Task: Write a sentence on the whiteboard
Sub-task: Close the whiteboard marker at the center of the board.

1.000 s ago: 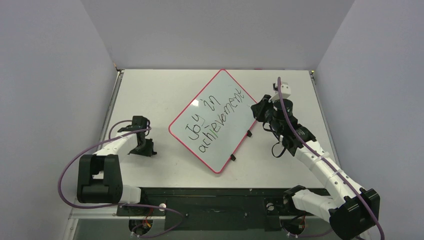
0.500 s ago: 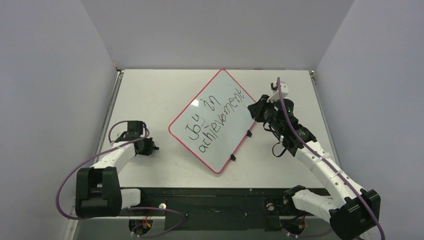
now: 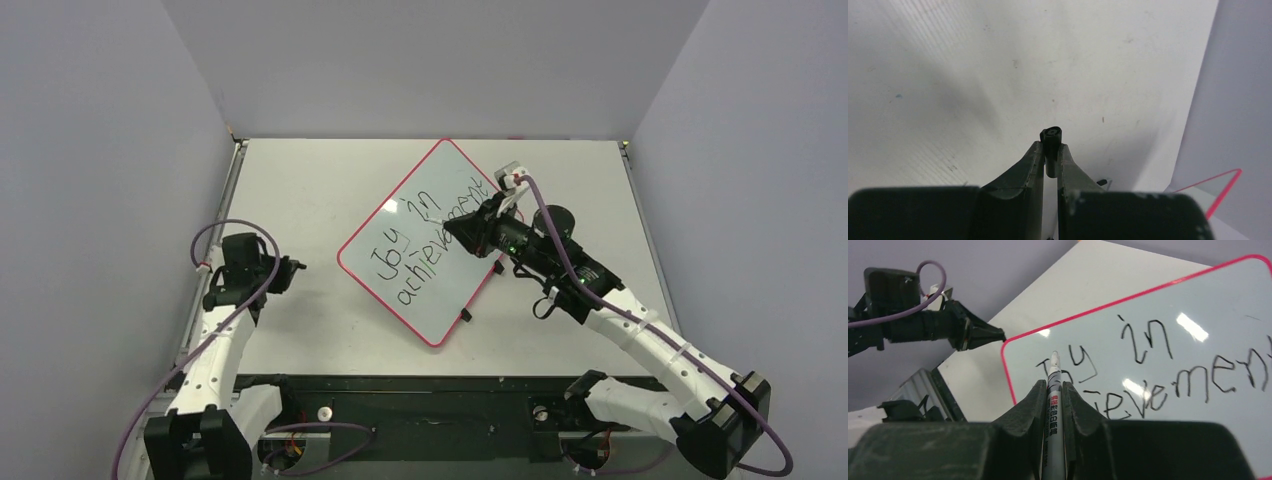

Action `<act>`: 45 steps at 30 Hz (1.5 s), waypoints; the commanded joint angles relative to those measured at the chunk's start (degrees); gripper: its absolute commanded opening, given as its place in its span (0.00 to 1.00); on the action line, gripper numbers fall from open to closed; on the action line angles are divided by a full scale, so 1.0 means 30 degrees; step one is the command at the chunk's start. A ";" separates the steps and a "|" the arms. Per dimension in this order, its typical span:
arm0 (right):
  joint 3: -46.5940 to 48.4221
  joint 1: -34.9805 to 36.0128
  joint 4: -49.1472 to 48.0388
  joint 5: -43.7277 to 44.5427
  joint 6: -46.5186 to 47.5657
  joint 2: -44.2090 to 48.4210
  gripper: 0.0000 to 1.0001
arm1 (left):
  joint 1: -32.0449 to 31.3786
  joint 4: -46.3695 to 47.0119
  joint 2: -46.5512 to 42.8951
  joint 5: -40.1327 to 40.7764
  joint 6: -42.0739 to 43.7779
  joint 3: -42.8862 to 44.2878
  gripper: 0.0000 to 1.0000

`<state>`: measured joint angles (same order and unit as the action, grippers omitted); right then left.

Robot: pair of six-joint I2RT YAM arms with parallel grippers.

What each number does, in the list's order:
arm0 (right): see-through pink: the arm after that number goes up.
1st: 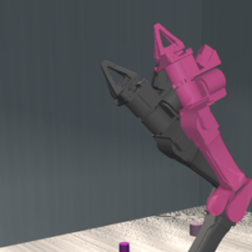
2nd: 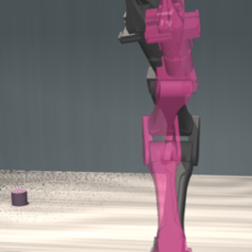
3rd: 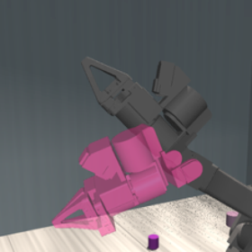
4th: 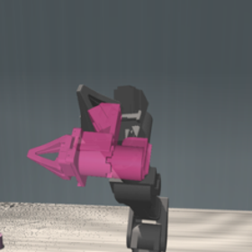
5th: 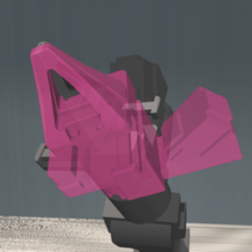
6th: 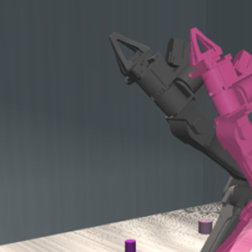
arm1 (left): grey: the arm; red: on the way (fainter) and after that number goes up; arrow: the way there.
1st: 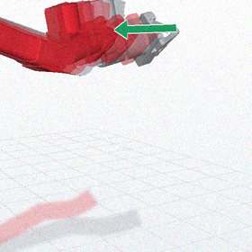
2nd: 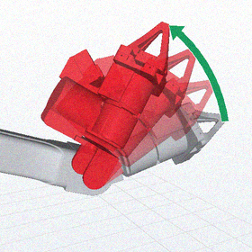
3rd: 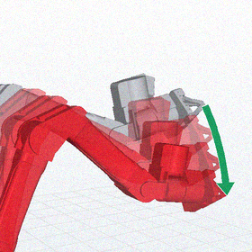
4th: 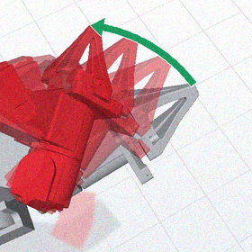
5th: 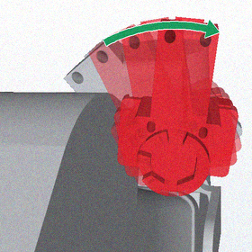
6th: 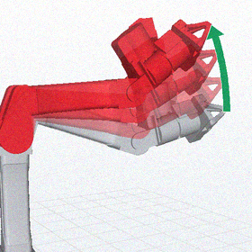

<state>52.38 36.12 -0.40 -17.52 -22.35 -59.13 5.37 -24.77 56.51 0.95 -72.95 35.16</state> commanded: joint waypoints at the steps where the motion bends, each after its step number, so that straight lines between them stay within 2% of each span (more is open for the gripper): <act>1: 0.1536 0.1905 -0.1669 -0.1164 0.1608 -0.0694 0.00 | 0.0171 -0.1432 -0.1786 -0.0317 0.0720 0.1935 0.00; 9: 0.2836 0.4283 -0.2305 -0.0908 0.2701 -0.2383 0.00 | 0.0294 -0.2254 -0.3610 -0.2330 0.0014 0.3762 0.00; 15: 0.3927 0.5486 -0.2656 -0.0485 0.3486 -0.3700 0.00 | 0.0295 -0.0605 -0.4012 -0.5679 -0.1053 0.4068 0.00; 28: 0.5086 0.7442 -0.4195 0.2017 0.5319 -0.6328 0.00 | 0.0265 0.1445 -0.4344 -0.8675 -0.4012 0.4100 0.00; 33: 0.5225 0.7688 -0.4683 0.2729 0.5967 -0.6877 0.00 | 0.0271 0.1549 -0.4664 -0.8948 -0.5335 0.3918 0.00; 45: 0.6305 0.8011 -0.5281 0.2950 0.6122 -0.8163 0.00 | 0.0241 0.1348 -0.4667 -0.9225 -0.5869 0.3882 0.00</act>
<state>67.90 59.46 -11.99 -9.39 -5.04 -82.74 5.85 -23.27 43.11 -25.56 -89.58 45.39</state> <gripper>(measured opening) 0.097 0.059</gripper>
